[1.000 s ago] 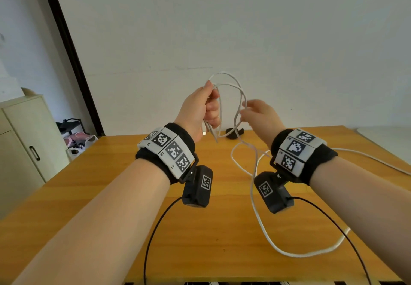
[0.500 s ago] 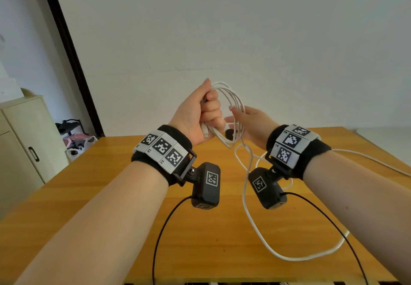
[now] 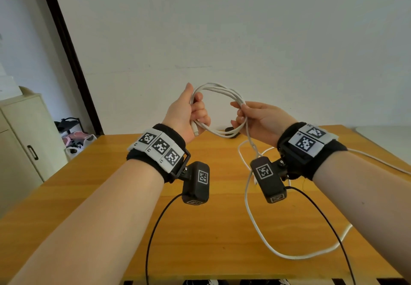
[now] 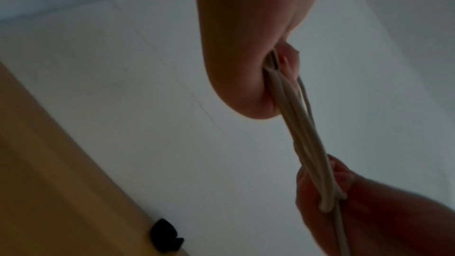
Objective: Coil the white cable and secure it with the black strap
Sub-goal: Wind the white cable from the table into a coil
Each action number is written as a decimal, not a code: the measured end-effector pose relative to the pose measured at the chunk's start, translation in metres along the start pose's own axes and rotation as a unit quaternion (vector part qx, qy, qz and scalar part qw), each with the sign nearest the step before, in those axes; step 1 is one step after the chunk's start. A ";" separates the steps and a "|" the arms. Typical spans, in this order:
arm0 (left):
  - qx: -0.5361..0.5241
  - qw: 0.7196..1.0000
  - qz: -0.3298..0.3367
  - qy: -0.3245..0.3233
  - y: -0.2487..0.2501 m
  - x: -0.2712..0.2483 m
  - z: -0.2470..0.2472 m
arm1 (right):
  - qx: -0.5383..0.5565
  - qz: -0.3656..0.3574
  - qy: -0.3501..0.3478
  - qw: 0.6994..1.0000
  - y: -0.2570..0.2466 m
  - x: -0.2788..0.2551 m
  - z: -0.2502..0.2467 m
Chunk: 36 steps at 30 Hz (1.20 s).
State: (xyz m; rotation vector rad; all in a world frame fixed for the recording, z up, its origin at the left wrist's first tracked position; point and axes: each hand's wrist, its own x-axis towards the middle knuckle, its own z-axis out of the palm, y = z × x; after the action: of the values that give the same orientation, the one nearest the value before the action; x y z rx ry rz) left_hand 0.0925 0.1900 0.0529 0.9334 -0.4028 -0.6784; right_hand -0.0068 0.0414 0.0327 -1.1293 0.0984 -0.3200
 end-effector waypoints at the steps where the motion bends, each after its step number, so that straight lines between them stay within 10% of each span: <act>1: 0.024 1.000 -0.002 0.000 -0.002 0.000 0.001 | -0.005 -0.012 0.018 1.000 0.001 0.001 0.000; 13: 0.095 0.994 0.045 0.028 -0.024 0.001 0.015 | 0.005 -0.075 0.159 0.984 0.000 0.010 0.001; 24: -0.091 0.991 0.065 0.069 -0.008 0.006 0.017 | -0.045 0.082 0.056 0.994 0.013 -0.008 -0.003; 31: -0.079 0.984 0.113 0.109 0.011 0.009 0.010 | -0.385 0.196 -0.022 0.902 0.017 -0.025 -0.024; 36: -0.039 0.981 0.135 0.132 0.006 0.014 0.006 | -0.362 0.170 0.025 0.916 0.017 -0.026 -0.019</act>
State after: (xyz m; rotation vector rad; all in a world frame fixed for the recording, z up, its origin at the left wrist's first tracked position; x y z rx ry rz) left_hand 0.1011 0.1788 0.0618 0.8611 -0.2574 -0.3157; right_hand -0.0325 0.0392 0.0076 -1.8076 0.4850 0.0154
